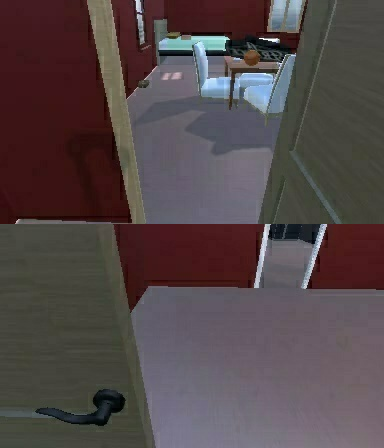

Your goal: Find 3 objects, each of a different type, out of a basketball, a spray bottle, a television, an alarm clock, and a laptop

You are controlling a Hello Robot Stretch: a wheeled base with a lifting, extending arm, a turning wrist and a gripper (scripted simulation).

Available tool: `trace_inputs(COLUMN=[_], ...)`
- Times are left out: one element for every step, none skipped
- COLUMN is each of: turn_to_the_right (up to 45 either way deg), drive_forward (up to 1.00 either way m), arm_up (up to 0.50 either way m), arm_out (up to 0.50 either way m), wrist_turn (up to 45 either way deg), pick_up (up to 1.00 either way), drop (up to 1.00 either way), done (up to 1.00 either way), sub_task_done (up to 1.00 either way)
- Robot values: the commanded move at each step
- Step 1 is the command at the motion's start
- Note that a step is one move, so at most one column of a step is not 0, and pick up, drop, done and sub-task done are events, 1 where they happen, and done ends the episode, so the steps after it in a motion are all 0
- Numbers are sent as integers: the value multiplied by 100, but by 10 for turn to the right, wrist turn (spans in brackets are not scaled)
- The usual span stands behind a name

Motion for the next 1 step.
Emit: trace_inputs(turn_to_the_right=[30], drive_forward=[0], arm_up=[0], arm_out=[0], wrist_turn=[0], pick_up=[0], drop=[0], done=[0], sub_task_done=[0])
